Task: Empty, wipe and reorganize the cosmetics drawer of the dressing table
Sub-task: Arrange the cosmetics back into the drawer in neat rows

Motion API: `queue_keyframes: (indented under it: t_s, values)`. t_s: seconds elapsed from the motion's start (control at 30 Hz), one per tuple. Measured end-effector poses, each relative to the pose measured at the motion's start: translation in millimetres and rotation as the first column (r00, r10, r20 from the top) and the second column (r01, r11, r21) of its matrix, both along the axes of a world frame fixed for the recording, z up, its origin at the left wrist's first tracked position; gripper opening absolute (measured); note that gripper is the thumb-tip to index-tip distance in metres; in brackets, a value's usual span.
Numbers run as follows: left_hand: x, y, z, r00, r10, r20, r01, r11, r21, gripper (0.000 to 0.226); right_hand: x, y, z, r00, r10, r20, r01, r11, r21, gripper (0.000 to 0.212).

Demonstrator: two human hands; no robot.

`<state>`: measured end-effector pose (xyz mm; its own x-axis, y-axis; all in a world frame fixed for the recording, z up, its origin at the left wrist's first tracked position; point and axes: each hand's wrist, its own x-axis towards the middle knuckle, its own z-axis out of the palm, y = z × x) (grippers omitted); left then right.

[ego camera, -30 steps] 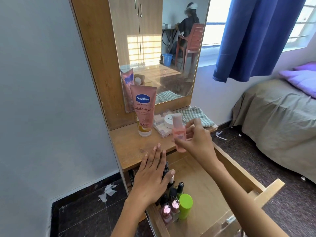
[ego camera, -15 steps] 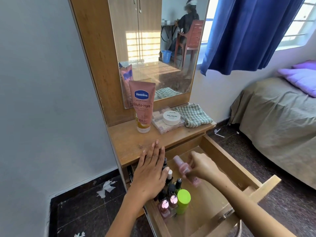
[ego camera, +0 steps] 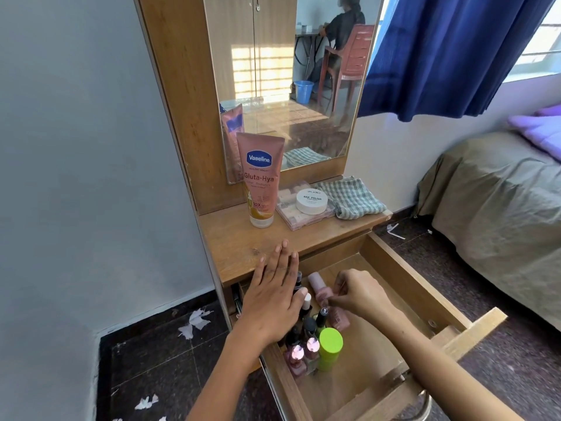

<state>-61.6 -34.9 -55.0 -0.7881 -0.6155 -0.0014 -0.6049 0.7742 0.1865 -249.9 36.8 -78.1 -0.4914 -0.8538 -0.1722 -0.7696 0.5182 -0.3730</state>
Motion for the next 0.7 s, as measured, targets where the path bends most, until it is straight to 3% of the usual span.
queue_keyframes:
  t_s: [0.47, 0.7]
  values:
    - [-0.2, -0.9, -1.9, 1.000, 0.001, -0.013, -0.001, 1.000, -0.002, 0.062, 6.4, -4.3, -2.7, 0.999, -0.015, -0.040, 0.017, 0.999, 0.043, 0.030]
    - [-0.3, -1.0, -1.7, 1.000, 0.001, -0.009, -0.001, 1.000, 0.011, 0.062, 10.4, -6.8, -4.7, 0.983, 0.017, -0.182, -0.017, 1.000, 0.001, 0.029]
